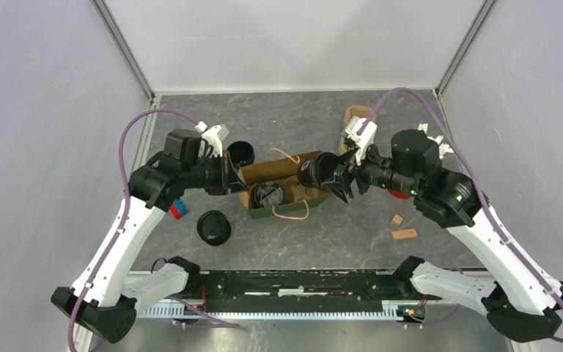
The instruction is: Pack the takeout coffee
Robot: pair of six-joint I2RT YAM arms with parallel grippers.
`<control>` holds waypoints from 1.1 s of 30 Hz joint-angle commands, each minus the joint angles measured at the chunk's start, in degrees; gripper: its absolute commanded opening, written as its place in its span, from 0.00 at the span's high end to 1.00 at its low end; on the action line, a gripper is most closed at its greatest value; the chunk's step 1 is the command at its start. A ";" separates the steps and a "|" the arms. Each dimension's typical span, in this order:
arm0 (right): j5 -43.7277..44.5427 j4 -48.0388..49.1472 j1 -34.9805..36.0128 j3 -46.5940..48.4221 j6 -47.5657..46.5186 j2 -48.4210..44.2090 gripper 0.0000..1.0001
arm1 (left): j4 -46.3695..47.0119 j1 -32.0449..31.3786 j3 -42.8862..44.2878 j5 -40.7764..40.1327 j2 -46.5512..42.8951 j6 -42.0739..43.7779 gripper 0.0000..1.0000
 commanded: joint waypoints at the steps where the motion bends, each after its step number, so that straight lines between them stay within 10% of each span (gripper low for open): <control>1: 6.05 1.13 3.35 0.15 -7.86 1.78 0.26 | 2.69 -0.16 -0.24 2.33 -2.48 3.09 0.92; 13: 22.84 3.98 21.74 -0.30 -21.32 7.92 0.24 | 5.02 -0.17 -1.24 6.18 -2.88 7.17 0.88; 33: 29.06 3.08 27.78 4.94 -32.46 15.07 0.23 | 9.40 -0.20 -5.56 9.60 -5.16 10.47 0.85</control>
